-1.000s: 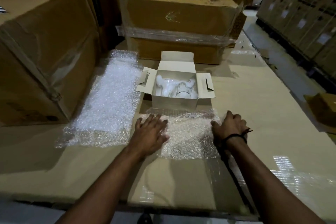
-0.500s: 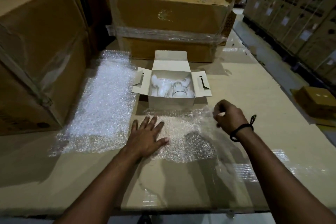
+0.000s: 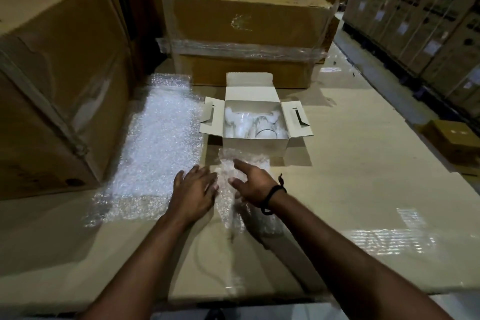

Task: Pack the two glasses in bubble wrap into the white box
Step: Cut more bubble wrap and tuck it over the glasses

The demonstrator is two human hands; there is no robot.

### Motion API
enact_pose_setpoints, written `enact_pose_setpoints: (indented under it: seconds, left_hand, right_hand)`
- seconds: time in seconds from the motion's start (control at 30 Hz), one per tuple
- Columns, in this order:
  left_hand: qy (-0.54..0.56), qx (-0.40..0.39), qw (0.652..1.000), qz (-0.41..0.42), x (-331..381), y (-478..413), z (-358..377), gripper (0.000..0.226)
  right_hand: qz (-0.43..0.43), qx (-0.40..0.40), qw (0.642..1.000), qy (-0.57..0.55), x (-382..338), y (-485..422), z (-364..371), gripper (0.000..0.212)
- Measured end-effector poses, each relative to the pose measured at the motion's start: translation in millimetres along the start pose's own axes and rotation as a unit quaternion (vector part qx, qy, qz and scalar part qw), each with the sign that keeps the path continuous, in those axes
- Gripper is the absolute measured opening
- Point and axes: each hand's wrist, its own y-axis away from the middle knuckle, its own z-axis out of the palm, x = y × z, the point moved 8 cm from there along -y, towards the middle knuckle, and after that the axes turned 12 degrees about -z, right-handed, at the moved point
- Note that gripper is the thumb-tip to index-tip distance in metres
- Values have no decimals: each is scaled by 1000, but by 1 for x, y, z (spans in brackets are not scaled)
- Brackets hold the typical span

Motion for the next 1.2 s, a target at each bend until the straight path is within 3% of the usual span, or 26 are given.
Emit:
enact_pose_setpoints:
  seconds: [0.1,0.17,0.2,0.3,0.37,0.47,0.57,0.63,0.7,0.8,0.83,0.97,1.13,1.2]
  left_hand:
    - [12,-16,1000,2,-8,2,3,58]
    - [60,27,998,-2,-10,3,-5,53]
    - [91,68,994,-1,-8,4,-12,49]
    - [134,141,979,57,10,8,-26,44]
    - [67,65,989,118,32,7,-11,52]
    - [-72,-76,986,128,39,0,22,65]
    - [-102,-78,984,123,35,-5,27,66]
    - [-103,-47,986,121,36,-6,22,69]
    - [-69,16,990,123,44,-4,11,57]
    - [-36,90,984,148,60,-4,-3,30]
    - [-38,75,984,154,66,-6,-2,30]
    - [-89,-43,984,145,84,-14,16,39]
    - [-89,-20,989,116,86,-14,16,39]
    - [-43,15,995,93,86,-12,6,46]
  right_hand:
    - [-46,95,990,-94,1,5,-10,42]
    - [-66,193,979,-19,11,15,-30,37]
    - [-71,199,976,53,17,19,-34,43]
    - [-26,48,969,242,44,18,-6,65]
    - [17,-20,959,282,63,22,16,71]
    - [24,3,957,289,65,26,14,69]
    - [68,30,950,304,70,34,-3,69]
    - [85,-9,953,290,77,39,-2,69]
    - [88,-20,960,266,81,44,-5,69]
    - [128,77,956,254,83,55,-32,71]
    - [164,92,948,255,84,61,-37,72]
    - [271,24,938,213,91,66,-32,60]
    - [233,66,966,89,87,55,-47,11]
    - [179,105,975,83,79,51,-63,9]
